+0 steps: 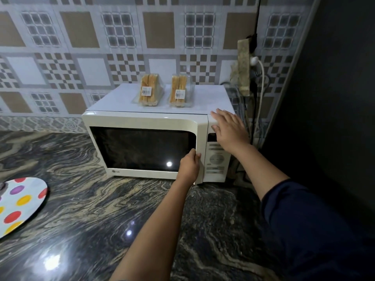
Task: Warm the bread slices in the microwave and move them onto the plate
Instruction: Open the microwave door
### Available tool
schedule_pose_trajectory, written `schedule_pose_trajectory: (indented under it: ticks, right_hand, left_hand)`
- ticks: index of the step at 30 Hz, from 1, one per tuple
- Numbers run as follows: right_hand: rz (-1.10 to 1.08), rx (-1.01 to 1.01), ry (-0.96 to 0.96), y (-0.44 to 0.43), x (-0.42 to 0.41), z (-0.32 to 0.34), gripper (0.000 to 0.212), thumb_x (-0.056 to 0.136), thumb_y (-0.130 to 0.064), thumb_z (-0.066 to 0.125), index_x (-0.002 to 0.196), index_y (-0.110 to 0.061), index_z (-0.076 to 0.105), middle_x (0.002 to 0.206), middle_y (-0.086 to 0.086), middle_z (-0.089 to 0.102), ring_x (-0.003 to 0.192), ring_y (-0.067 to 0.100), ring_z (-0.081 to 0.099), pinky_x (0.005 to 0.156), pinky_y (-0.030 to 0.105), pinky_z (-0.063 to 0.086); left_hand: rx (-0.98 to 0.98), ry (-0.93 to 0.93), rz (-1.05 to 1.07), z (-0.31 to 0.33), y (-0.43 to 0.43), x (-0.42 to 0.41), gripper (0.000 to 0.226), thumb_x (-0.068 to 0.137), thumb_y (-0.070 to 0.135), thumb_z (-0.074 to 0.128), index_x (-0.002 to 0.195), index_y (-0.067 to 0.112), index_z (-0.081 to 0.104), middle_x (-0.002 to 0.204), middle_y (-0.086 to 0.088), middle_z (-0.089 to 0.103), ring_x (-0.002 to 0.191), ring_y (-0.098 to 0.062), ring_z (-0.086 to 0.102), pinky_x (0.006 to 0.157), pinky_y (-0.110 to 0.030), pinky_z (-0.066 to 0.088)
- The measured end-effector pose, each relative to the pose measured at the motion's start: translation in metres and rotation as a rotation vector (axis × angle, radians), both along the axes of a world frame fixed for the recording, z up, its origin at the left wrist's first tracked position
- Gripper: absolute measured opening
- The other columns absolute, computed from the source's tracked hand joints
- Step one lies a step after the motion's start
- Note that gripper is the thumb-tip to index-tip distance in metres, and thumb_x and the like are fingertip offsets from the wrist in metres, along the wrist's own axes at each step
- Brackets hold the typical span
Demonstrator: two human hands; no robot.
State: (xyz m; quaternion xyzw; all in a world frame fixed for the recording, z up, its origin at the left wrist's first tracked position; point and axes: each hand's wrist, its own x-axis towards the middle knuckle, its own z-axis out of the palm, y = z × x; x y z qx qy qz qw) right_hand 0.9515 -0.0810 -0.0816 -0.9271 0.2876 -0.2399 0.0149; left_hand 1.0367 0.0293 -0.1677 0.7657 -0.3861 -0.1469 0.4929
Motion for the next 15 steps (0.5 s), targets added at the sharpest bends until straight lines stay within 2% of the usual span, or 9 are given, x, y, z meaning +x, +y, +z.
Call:
schedule_pose_trajectory:
  ticks: [7,11,13,15]
  right_hand:
    - [-0.003,0.072,0.001,0.002,-0.001,0.007,0.047,0.099,-0.027,0.037,0.145,-0.024,0.029,0.155,-0.002,0.024,0.143,0.017,0.019,0.116,0.034,0.011]
    - [-0.011,0.116,0.006,0.0,-0.001,0.01,0.047,0.099,-0.028,0.039,0.145,-0.024,0.03,0.155,-0.003,0.024,0.143,0.017,0.018,0.116,0.034,0.011]
    - [-0.01,0.114,0.008,-0.001,0.0,0.011,0.048,0.099,-0.029,0.039,0.145,-0.025,0.03,0.155,-0.003,0.024,0.143,0.016,0.018,0.116,0.035,0.012]
    - [-0.01,0.119,0.008,-0.002,0.0,0.011,0.048,0.099,-0.028,0.04,0.145,-0.025,0.03,0.155,-0.003,0.024,0.143,0.016,0.019,0.116,0.035,0.012]
  left_hand:
    - [0.012,-0.036,-0.011,0.0,0.003,0.001,0.039,0.1,0.02,0.038,0.062,0.021,0.027,0.06,0.002,0.037,0.059,-0.017,0.036,0.053,-0.029,0.015]
    - [0.054,-0.011,-0.032,0.004,0.004,0.002,0.035,0.1,0.02,0.037,0.065,0.02,0.029,0.063,0.001,0.039,0.064,-0.02,0.038,0.057,-0.028,0.021]
    - [0.085,-0.004,-0.052,0.006,0.002,0.003,0.028,0.1,0.021,0.036,0.073,0.014,0.034,0.072,-0.009,0.049,0.071,-0.031,0.044,0.062,-0.029,0.028]
    - [0.101,-0.025,-0.058,0.006,0.002,0.003,0.022,0.1,0.021,0.035,0.082,0.009,0.038,0.089,-0.023,0.057,0.083,-0.04,0.053,0.064,-0.031,0.033]
